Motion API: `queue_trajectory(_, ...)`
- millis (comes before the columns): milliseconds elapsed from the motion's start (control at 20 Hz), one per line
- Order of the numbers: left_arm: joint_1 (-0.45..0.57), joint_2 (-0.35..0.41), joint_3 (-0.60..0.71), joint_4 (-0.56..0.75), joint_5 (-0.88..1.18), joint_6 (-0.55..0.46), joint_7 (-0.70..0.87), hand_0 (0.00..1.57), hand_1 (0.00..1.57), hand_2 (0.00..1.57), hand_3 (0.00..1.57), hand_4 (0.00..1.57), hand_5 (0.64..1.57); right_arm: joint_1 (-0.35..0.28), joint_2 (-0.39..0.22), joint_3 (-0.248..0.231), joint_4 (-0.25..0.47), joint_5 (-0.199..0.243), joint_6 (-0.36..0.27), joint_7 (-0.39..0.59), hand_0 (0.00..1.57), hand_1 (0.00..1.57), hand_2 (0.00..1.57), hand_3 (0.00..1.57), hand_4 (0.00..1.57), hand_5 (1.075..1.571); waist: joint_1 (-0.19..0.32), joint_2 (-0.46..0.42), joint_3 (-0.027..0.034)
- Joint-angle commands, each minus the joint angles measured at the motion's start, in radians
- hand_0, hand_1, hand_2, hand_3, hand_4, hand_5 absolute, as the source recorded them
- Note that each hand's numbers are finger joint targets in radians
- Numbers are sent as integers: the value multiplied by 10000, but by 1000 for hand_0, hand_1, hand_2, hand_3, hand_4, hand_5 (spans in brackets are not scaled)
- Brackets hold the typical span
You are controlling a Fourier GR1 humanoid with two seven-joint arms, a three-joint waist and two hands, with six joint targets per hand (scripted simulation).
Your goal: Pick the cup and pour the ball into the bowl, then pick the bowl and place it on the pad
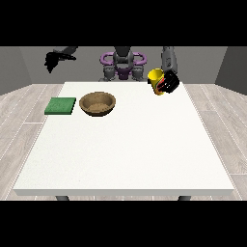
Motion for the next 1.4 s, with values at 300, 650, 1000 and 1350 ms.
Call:
queue_trajectory(300, -997, 39, -1268, -602, -1993, -31, 3123, 1459, 1459, 1571, 1571, 1571, 1294, 139, -335, -489, 1252, -203, 548, -728, 0, 0, 0, 0, 0, 1569, 311, -358, -29)
queue_trajectory(650, -2104, -579, -2693, -77, -4504, 893, 5957, 1501, 1501, 1571, 1571, 1508, 1244, -119, -227, -89, 1374, -45, 602, -269, 0, 0, 0, 0, 0, 1570, -131, -788, -21)
queue_trajectory(1000, -3229, -957, -4810, 219, -7467, 139, 7801, 1553, 1553, 1571, 1571, 1530, 1298, 56, -396, -326, 2224, 102, 625, -687, 0, 0, 0, 0, 0, 1571, 111, -1327, -4)
queue_trajectory(1350, -3746, -1891, -6700, 602, -9585, -1318, 8199, 1498, 1498, 1571, 1571, 1571, 1056, -248, -676, -508, 2577, 18, 953, -1194, 0, 0, 0, 0, 0, 1571, 42, -886, -17)
